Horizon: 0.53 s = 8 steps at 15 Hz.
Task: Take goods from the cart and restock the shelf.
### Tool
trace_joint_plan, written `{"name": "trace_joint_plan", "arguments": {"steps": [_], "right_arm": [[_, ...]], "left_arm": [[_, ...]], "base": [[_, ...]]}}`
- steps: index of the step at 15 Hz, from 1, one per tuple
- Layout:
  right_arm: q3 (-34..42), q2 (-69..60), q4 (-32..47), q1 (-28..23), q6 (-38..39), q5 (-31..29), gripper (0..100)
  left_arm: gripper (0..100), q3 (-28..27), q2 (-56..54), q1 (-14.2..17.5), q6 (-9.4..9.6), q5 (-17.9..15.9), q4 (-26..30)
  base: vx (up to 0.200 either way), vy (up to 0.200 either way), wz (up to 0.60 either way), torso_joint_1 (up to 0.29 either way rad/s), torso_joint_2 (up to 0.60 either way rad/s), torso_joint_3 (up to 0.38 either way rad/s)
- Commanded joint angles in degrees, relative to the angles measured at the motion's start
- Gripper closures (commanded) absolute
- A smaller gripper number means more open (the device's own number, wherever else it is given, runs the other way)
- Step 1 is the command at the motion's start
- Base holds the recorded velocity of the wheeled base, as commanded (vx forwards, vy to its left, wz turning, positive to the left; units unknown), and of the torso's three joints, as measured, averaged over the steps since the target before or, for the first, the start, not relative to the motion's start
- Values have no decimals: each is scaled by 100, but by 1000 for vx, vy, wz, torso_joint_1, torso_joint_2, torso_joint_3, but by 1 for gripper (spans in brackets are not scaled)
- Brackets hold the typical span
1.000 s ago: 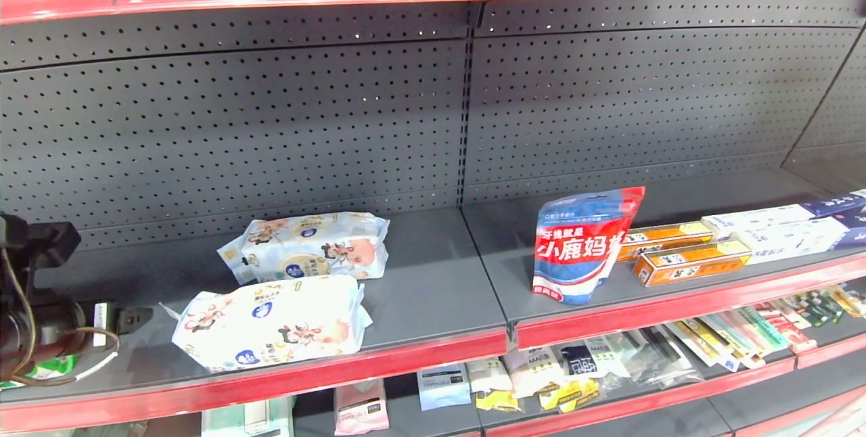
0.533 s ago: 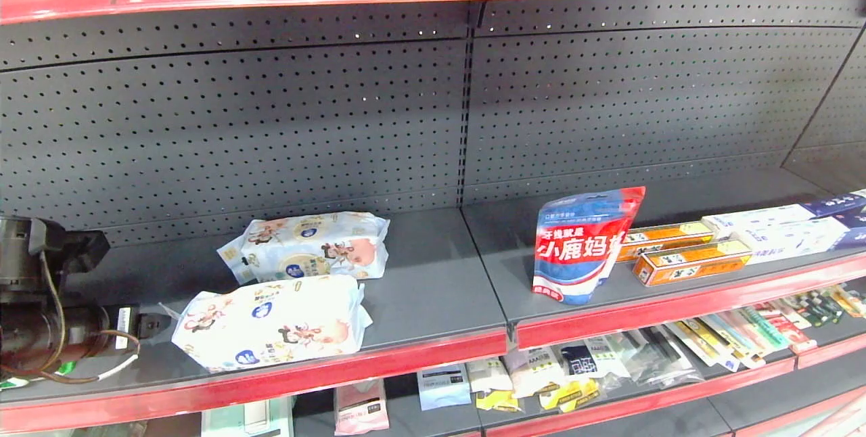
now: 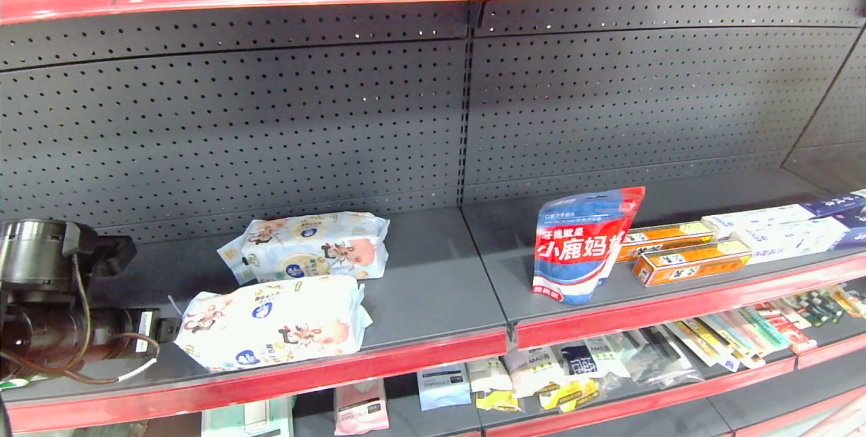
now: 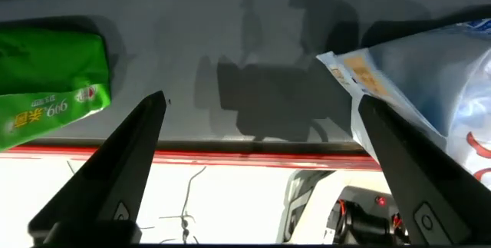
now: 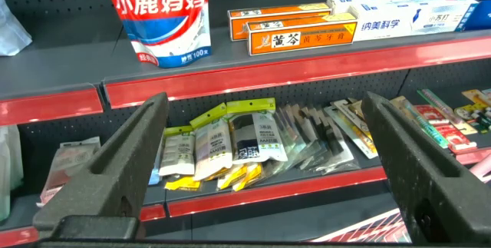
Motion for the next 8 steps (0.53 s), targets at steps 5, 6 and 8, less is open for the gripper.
{"name": "trace_joint_plan", "arguments": {"steps": [5,6,8], "right_arm": [[1,7,0,1,2,1,0],[1,7,0,1,2,1,0],[1,7,0,1,2,1,0]], "left_arm": [[0,-27,19,-102,-1,2,1],[0,-27,19,-111,-1,2,1],[0,-36,36,-172,-1,2,-70]], "base": [[0,0,0,0,0,0],[0,0,0,0,0,0],[0,0,0,0,0,0]]}}
